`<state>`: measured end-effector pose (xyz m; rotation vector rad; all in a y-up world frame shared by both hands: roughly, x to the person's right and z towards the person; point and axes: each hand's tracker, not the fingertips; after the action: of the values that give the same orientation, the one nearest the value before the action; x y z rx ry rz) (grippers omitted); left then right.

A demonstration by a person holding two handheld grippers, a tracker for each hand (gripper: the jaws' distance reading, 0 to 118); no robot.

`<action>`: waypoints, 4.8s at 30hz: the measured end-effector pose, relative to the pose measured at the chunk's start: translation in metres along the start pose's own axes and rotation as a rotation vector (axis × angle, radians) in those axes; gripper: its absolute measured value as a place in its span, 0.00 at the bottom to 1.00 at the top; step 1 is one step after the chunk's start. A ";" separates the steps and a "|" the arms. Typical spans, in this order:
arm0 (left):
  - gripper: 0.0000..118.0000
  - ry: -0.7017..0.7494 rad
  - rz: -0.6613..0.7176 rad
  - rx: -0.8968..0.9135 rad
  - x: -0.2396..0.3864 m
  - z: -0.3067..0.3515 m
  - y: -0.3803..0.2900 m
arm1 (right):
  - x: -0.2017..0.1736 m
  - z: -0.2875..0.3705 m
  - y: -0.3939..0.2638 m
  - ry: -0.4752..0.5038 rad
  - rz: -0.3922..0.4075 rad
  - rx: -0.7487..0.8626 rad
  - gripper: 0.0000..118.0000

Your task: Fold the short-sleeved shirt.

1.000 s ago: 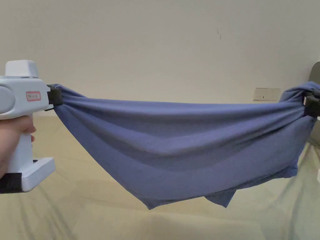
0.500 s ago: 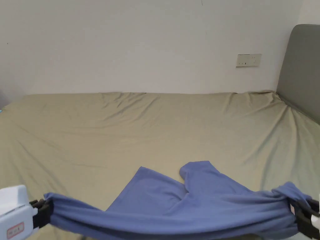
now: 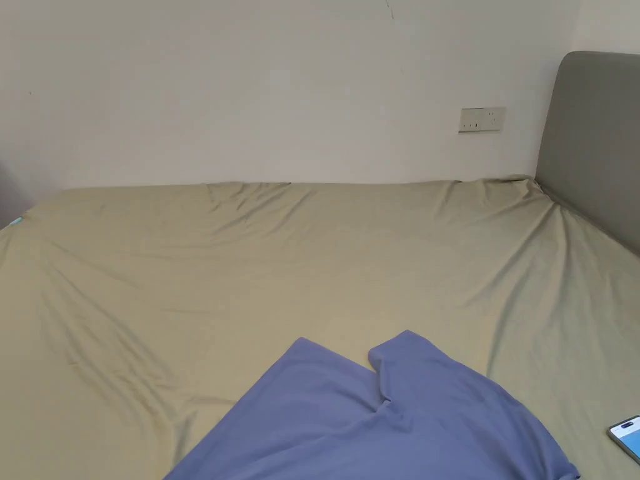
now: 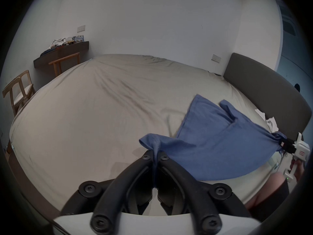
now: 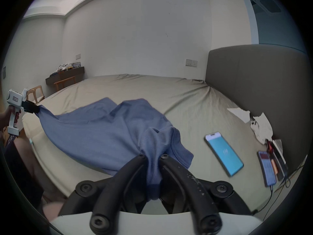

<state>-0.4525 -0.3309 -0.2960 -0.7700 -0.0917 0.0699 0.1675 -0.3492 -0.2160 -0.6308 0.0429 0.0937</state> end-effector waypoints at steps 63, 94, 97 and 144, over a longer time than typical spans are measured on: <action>0.03 0.043 0.055 0.219 0.033 0.001 -0.003 | 0.022 -0.281 0.208 0.066 -0.045 -0.308 1.00; 0.03 -0.031 0.015 0.676 0.042 0.145 0.290 | 0.018 0.052 0.421 -0.174 0.049 0.490 0.06; 0.03 -0.005 0.014 0.708 0.045 0.146 0.352 | 0.023 0.055 0.469 -0.173 0.022 0.585 0.06; 0.03 0.026 0.155 0.446 0.019 0.042 0.174 | 0.010 0.006 0.257 0.060 0.034 0.398 0.06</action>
<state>-0.4436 -0.1760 -0.3861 -0.3309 0.0095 0.2196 0.1520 -0.1380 -0.3623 -0.2348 0.1269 0.0956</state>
